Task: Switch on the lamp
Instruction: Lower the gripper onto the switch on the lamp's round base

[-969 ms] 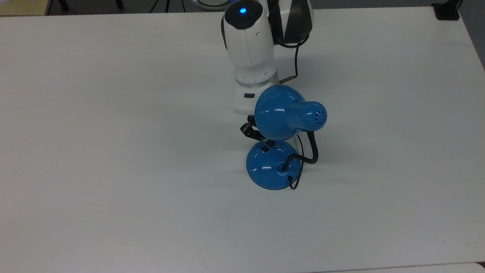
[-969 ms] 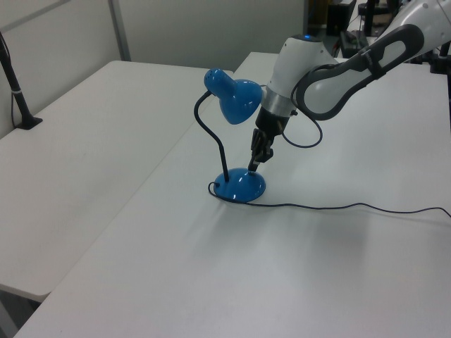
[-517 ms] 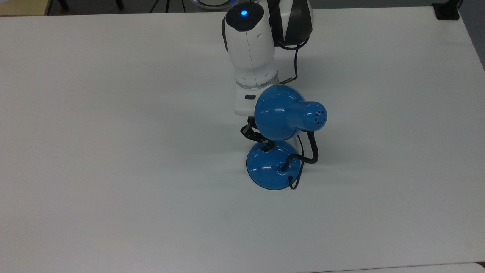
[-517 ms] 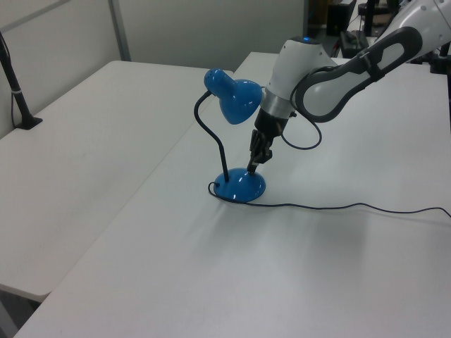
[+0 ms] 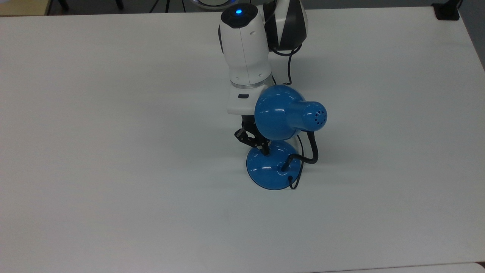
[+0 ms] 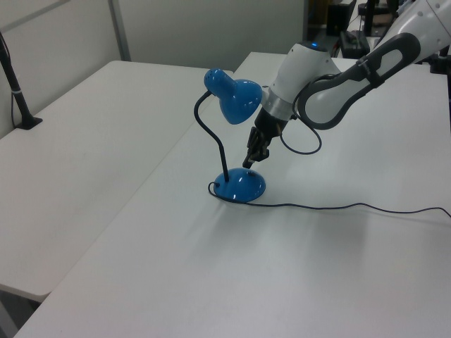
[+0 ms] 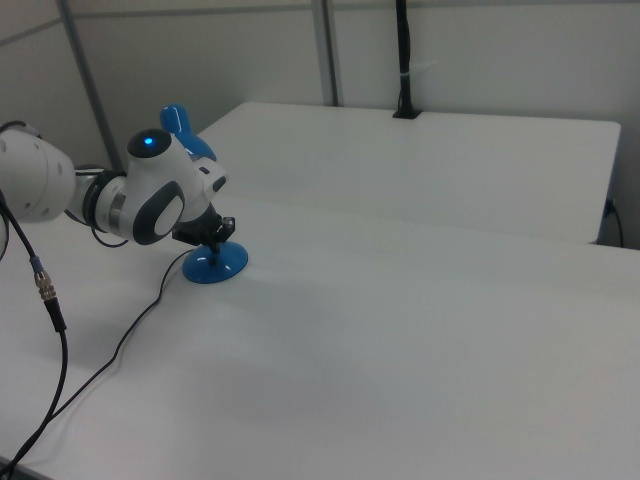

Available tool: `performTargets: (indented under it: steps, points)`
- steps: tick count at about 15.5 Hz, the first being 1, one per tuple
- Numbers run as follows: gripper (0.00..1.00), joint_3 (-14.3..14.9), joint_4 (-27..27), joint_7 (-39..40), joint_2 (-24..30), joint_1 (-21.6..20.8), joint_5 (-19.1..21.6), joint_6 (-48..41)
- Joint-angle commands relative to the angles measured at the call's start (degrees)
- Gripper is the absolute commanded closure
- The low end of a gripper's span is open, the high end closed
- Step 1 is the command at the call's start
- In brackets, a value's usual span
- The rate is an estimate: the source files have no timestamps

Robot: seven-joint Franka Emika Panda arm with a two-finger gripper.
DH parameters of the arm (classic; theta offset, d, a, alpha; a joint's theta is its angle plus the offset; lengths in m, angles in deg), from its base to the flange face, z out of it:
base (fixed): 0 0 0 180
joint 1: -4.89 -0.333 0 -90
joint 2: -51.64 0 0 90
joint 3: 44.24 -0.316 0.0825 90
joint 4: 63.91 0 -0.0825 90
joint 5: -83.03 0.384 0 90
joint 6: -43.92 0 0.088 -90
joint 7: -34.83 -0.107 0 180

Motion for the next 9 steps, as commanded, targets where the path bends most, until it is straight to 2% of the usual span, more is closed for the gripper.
performTargets:
  steps: [1, 5, 9]
  points:
    - [1.0, -1.02, 1.49, 1.24, 0.98, 0.71, -0.28, 1.54]
    - [1.0, -1.02, 4.04, 1.24, 3.0, 0.36, -0.28, 1.45]
    - [1.0, -0.94, 4.4, 1.24, 3.26, 0.35, -0.28, 1.37]
